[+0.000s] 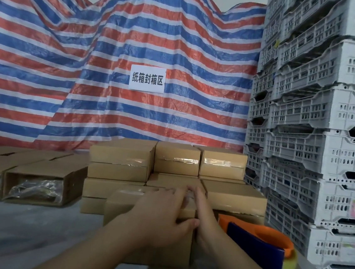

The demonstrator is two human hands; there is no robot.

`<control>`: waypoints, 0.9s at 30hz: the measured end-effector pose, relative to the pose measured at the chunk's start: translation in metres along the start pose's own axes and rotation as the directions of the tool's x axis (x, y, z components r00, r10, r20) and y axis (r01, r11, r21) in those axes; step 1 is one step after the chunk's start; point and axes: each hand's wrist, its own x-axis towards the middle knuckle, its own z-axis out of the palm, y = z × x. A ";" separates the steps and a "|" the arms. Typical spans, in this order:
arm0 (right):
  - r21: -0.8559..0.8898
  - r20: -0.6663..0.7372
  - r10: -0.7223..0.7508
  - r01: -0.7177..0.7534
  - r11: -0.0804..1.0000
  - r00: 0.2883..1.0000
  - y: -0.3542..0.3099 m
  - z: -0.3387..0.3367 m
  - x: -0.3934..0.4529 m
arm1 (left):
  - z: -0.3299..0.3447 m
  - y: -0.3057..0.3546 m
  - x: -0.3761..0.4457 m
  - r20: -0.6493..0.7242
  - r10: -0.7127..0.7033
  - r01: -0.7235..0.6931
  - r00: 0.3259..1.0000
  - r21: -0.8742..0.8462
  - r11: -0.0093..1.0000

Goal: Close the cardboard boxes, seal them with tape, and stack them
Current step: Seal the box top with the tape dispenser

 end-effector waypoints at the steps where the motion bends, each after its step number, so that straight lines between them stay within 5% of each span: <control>1: 0.000 -0.005 0.046 -0.046 0.999 0.999 0.000 -0.001 -0.005 | -0.002 0.000 -0.002 -0.001 -0.006 0.006 1.000 -0.049 0.999; 6: -0.060 -0.143 0.044 -0.053 0.997 0.989 0.004 -0.003 -0.009 | -0.025 -0.012 -0.026 -0.194 -0.179 0.079 0.964 -0.434 0.897; 10: -0.220 0.007 -0.160 0.157 0.963 0.987 0.014 -0.020 -0.023 | -0.032 -0.052 -0.055 -0.321 -0.450 0.186 0.833 -0.604 0.775; 13: -0.390 0.147 -0.154 0.201 0.899 0.977 0.011 -0.018 -0.034 | -0.021 -0.073 -0.069 -0.101 -0.653 0.339 0.751 -0.790 0.511; 17: -0.394 0.275 -0.191 0.292 0.872 0.942 0.028 -0.019 -0.044 | -0.007 -0.071 -0.087 0.237 -0.598 0.392 0.766 -0.909 0.141; 27: -0.457 0.225 -0.142 0.233 0.859 0.964 0.038 -0.015 -0.036 | 0.002 -0.058 -0.100 0.207 -0.456 0.372 0.866 -0.876 0.308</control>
